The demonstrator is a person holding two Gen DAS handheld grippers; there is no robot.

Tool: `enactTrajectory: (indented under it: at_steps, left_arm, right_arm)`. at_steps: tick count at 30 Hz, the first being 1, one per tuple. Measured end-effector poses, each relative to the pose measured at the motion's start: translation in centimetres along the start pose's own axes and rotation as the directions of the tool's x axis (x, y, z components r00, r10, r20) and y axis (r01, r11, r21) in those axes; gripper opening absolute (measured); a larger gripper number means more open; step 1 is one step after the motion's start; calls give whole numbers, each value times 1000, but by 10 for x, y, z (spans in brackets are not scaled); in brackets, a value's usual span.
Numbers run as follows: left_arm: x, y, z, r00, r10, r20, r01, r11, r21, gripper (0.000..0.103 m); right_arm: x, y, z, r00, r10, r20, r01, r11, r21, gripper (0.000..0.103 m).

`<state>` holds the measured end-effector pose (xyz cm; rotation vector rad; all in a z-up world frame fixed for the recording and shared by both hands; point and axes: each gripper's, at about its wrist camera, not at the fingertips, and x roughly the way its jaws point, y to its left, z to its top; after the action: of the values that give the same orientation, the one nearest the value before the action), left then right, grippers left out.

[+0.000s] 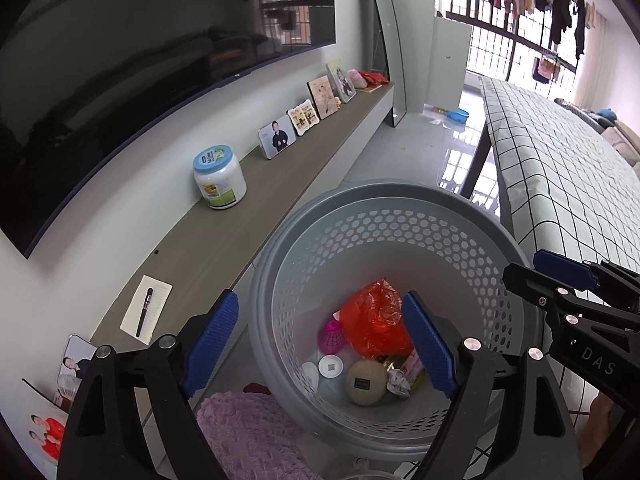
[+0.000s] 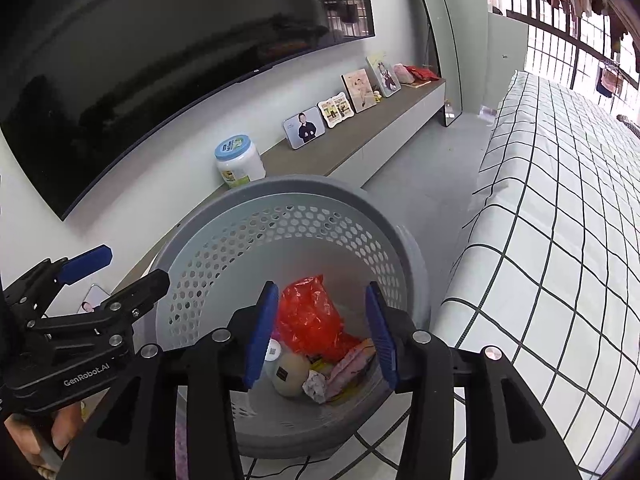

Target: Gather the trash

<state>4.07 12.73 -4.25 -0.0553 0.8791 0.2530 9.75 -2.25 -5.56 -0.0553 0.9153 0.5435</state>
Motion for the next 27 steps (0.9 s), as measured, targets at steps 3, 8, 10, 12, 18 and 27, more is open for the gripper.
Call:
enactTrajectory:
  at_steps: [3,8,10,12,18,27]
  left_arm:
    - [-2,2,-1,1000,6,3,-6,1000,-10,86]
    - [-5,5,-3,1000,21,2,-21,1000,-20,90]
    - [-6,6,-3,1000,24,4,-23,999,-25,92]
    - [-7,6,-3,1000,28,7,-27,999,-27,93]
    - [-10,7,-4,999,39,11,-39,999,-31,94]
    - [-11,9,-4,999,40,13,-40,999,-36,95]
  right_arm:
    - [0,1,-2,1000,-11,3,11,1000,-6,48]
    - [-1,3,-4,1000,-19,8,19,1000,-16,55]
    - [0,2,-3,1000,-20,5,20,1000,-14,55]
    - [0,1,-3,1000,-21,3,21,1000,-9,55]
    - [0,0,-4,1000,-24,3,24,1000,-2,57]
    - [0,0,-5,1000,-27,4,27,1000,-3,57]
